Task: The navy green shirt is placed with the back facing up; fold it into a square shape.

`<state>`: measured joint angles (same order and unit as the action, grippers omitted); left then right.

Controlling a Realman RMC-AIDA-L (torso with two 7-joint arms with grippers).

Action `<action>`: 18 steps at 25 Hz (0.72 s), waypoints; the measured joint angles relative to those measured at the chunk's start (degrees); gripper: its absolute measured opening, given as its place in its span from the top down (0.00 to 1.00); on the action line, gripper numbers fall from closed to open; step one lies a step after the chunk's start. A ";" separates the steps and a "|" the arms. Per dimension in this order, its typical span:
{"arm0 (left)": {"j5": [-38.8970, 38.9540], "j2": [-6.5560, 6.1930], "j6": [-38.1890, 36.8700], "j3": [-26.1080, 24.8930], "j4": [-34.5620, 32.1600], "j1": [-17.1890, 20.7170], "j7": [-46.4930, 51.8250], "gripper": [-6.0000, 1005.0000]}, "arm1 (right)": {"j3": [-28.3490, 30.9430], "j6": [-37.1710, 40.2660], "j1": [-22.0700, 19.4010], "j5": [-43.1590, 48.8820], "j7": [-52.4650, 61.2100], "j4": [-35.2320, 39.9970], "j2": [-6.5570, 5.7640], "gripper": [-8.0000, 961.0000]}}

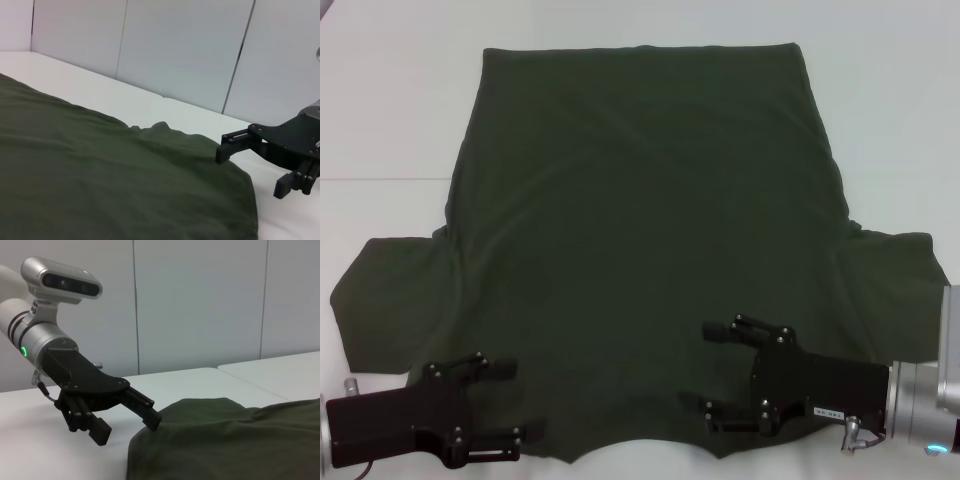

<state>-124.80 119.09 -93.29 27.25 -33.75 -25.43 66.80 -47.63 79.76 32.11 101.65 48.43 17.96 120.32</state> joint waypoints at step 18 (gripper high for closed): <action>0.71 0.05 0.56 -2.33 -0.01 -0.27 1.14 0.08 | 0.00 -0.13 0.06 -1.72 0.00 0.19 0.00 0.03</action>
<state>-124.09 119.13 -92.73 24.91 -33.75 -25.70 67.94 -47.63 79.63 32.17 99.93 48.42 18.15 120.32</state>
